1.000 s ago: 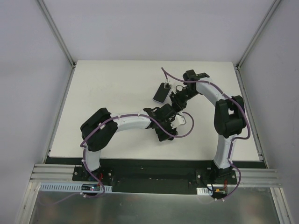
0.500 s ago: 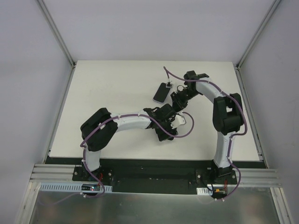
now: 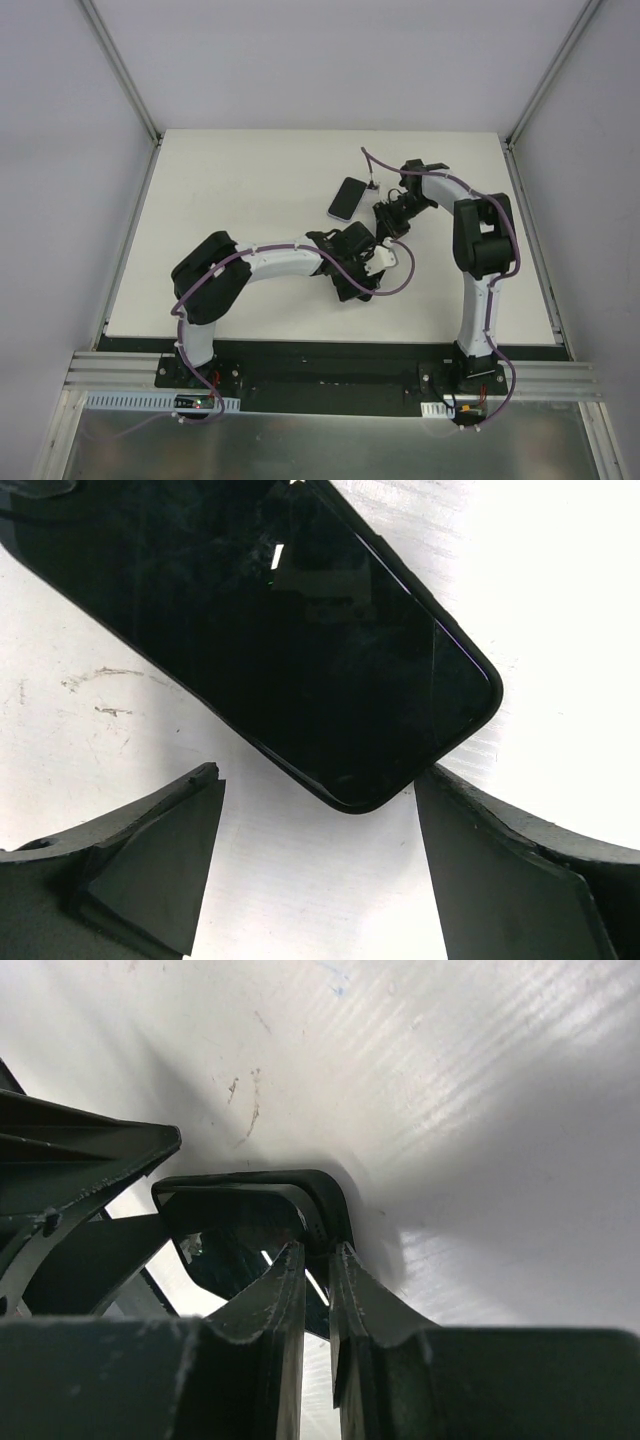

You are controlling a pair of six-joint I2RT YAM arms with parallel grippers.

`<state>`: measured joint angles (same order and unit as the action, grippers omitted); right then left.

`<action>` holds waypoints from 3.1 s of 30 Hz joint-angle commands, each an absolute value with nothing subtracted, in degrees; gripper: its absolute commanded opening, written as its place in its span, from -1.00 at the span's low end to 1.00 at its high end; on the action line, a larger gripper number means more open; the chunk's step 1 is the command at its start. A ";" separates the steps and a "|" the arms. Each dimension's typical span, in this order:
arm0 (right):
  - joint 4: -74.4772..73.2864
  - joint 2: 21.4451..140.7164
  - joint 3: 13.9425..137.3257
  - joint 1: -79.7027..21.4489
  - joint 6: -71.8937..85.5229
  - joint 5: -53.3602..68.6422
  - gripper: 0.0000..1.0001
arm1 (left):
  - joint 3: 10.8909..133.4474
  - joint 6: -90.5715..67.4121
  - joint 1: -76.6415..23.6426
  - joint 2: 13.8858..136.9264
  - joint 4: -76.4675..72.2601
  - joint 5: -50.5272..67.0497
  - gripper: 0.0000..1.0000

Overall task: Take the phone out of the phone case
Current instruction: Pick up the phone at the center of the board.

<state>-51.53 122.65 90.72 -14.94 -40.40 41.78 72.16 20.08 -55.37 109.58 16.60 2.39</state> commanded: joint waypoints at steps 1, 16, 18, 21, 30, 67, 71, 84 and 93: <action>-68.03 123.31 88.94 -16.44 -34.80 46.67 -1.00 | 69.43 26.90 -48.60 113.21 9.23 -19.78 0.56; -68.12 121.47 89.91 -14.24 -34.72 48.95 -1.00 | 71.19 23.91 -44.48 107.41 17.22 -8.62 0.65; -68.03 121.38 90.17 -13.89 -34.54 49.74 -1.00 | 71.28 24.08 -43.95 107.14 17.58 -8.00 0.66; -68.03 121.55 90.53 -13.80 -34.10 50.62 -1.00 | 71.28 24.17 -43.86 107.23 18.02 -7.56 0.66; -60.57 117.52 85.53 -12.39 -27.44 47.56 -0.99 | 71.45 22.77 -43.86 105.74 20.38 -4.41 0.69; -39.11 93.52 65.40 5.01 -11.95 40.43 0.98 | 85.43 10.37 -54.23 116.36 27.78 8.17 0.98; -38.15 92.81 64.16 5.45 -11.78 40.08 0.98 | 85.08 9.76 -54.93 116.98 27.33 8.79 0.98; -37.26 91.93 63.11 5.71 -11.42 38.85 0.98 | 86.92 7.91 -56.16 119.00 27.25 7.46 0.99; -37.35 92.46 62.93 5.71 -11.51 39.55 0.98 | 89.12 7.47 -56.42 120.58 27.25 8.00 0.99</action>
